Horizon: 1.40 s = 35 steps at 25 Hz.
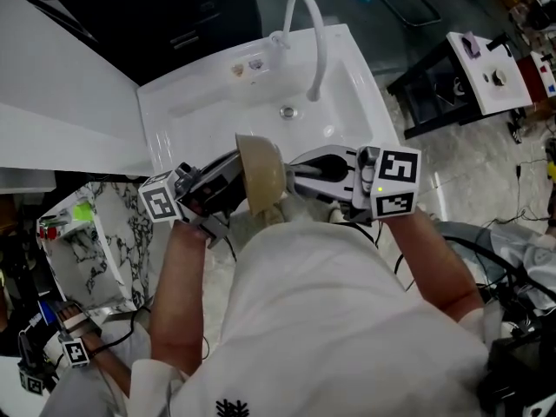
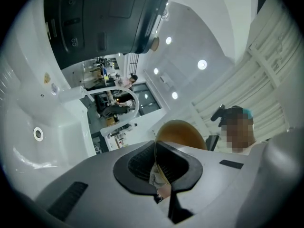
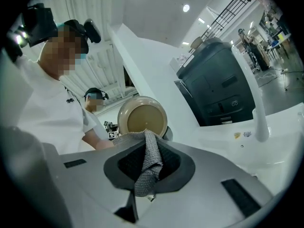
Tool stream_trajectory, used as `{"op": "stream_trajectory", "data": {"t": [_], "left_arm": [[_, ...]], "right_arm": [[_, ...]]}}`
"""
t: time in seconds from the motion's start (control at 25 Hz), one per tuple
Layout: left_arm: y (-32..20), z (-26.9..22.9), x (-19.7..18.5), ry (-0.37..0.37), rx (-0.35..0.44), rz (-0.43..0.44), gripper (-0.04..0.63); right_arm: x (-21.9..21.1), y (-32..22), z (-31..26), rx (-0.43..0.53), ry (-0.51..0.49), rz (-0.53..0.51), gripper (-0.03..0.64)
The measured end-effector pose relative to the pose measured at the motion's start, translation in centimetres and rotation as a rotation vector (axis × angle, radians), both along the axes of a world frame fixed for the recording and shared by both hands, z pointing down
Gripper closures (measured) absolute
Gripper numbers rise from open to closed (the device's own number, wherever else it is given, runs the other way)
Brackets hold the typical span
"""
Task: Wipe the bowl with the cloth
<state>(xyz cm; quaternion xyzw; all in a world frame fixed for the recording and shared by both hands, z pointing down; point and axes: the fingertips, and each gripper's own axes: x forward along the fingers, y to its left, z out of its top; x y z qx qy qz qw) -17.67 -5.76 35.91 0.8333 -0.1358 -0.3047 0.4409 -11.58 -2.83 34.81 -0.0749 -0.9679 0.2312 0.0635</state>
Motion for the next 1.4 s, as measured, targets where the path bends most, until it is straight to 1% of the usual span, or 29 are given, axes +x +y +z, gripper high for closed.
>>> {"op": "stream_trajectory", "data": {"t": [0.16,0.44,0.64,0.88,0.96,1.12,1.4], "left_arm": [[-0.1,0.8,-1.0,0.001,-0.013,-0.008,0.574],[-0.1,1.6,-1.0,-0.013,-0.026,0.0,0.575],[-0.6,2.2,-0.3,-0.029,-0.042,0.013,0.575],[-0.2,2.7,0.0,-0.017,-0.05,0.034,0.575],[-0.1,2.7,0.5,-0.016,-0.05,0.045,0.574],[0.0,2.4,0.8,0.011,-0.046,0.052,0.574],[-0.3,1.5,0.1,0.039,-0.027,0.032,0.575]], "right_arm": [[-0.2,0.9,-0.4,0.004,-0.017,-0.026,0.58],[0.5,1.4,-1.5,0.015,-0.06,-0.044,0.58],[1.2,0.1,-2.4,0.025,-0.084,-0.026,0.581],[0.9,-1.4,-3.0,0.049,-0.104,0.023,0.581],[1.0,-2.2,-3.1,0.055,-0.104,0.049,0.58],[0.8,-3.0,-2.5,0.057,-0.08,0.076,0.58],[-0.2,-1.9,-0.7,0.047,-0.02,0.047,0.581]]}}
